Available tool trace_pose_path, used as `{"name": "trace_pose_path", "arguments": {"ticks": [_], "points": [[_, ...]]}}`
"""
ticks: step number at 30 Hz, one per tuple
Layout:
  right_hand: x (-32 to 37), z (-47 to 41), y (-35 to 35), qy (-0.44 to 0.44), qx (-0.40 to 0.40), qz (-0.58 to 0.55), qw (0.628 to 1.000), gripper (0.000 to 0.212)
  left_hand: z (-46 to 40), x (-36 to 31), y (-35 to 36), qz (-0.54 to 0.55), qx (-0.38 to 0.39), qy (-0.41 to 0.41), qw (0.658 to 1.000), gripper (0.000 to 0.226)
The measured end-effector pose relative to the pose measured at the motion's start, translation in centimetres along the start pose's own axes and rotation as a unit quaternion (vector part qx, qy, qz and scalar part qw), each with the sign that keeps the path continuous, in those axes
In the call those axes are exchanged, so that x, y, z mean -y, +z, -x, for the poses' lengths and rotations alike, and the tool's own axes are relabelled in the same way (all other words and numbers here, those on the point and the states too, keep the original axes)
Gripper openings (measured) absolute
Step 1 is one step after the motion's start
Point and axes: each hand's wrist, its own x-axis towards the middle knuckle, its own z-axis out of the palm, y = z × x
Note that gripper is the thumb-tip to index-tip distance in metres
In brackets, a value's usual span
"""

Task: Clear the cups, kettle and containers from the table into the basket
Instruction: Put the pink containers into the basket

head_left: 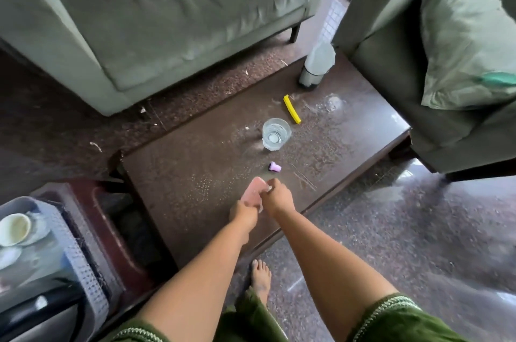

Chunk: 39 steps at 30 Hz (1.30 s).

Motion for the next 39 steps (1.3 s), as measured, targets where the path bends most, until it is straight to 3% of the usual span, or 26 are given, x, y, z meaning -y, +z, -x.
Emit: {"name": "trace_pose_path", "arguments": {"ticks": [5, 7, 11, 15, 19, 24, 29, 33, 39], "points": [[2.9, 0.9, 2.3, 0.033, -0.029, -0.012, 0.999, 0.024, 0.1, 0.2, -4.1, 0.073, -0.02, 0.002, 0.997, 0.029], [3.7, 1.7, 3.2, 0.044, -0.033, -0.029, 0.998, 0.02, 0.6, 0.3, -6.3, 0.038, -0.069, 0.016, 0.997, 0.027], [7.5, 4.7, 6.0, -0.013, -0.027, -0.05, 0.998, 0.015, 3.2, -0.5, -12.9, -0.031, -0.152, 0.036, 0.987, 0.032], [14.6, 8.5, 9.8, -0.106, -0.047, -0.076, 0.99, 0.029, 5.6, -2.2, -22.4, -0.143, -0.208, 0.093, 0.963, 0.032], [21.1, 12.6, 14.2, -0.155, 0.015, -0.082, 0.984, 0.038, 8.5, -2.3, -33.2, -0.226, -0.244, 0.063, 0.941, 0.035], [25.5, 16.8, 21.2, -0.222, 0.085, -0.028, 0.971, 0.025, 10.5, 1.8, -44.0, -0.307, -0.237, 0.011, 0.922, 0.032], [27.1, 18.1, 27.4, -0.229, 0.107, 0.097, 0.963, 0.009, 8.9, 7.6, -47.9, -0.283, -0.181, -0.022, 0.942, 0.031], [26.7, 17.9, 30.7, -0.196, 0.106, 0.198, 0.955, 0.024, 6.9, 10.5, -48.3, -0.221, -0.093, -0.029, 0.97, 0.026], [26.6, 17.7, 33.3, -0.174, 0.12, 0.34, 0.916, 0.031, 4.0, 12.4, -48.9, -0.206, 0.019, -0.01, 0.978, 0.012]]}}
